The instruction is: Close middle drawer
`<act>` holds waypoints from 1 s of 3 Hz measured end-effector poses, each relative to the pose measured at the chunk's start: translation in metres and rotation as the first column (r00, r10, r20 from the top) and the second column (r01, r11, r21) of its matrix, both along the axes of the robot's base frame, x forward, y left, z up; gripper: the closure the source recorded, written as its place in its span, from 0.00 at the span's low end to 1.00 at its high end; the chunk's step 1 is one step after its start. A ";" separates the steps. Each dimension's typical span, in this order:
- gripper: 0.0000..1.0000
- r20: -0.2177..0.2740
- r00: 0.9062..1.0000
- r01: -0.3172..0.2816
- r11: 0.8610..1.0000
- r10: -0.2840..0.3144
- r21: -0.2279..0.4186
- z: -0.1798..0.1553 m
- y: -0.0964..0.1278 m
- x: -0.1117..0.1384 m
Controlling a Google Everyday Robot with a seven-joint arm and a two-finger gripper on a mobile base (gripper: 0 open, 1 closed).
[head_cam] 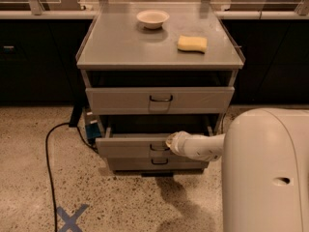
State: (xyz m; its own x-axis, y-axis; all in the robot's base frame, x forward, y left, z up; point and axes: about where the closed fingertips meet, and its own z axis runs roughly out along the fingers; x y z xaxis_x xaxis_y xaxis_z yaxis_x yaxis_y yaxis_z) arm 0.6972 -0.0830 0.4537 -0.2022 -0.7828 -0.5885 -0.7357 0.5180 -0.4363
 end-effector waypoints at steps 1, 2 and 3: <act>1.00 0.018 1.000 0.005 1.000 -0.005 0.001 0.002 0.001 0.003; 1.00 -0.043 0.999 0.005 0.998 -0.002 0.058 -0.007 0.000 -0.013; 1.00 -0.110 0.994 0.009 0.994 0.003 0.112 -0.017 -0.006 -0.038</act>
Offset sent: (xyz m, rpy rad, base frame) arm -0.0458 -0.0065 -0.0202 0.1671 0.1572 -0.0054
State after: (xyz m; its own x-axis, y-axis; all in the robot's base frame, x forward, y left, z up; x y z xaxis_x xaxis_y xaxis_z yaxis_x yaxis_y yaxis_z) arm 0.6597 -0.0893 0.4371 -0.2729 -0.7120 -0.6470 -0.7743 0.5617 -0.2916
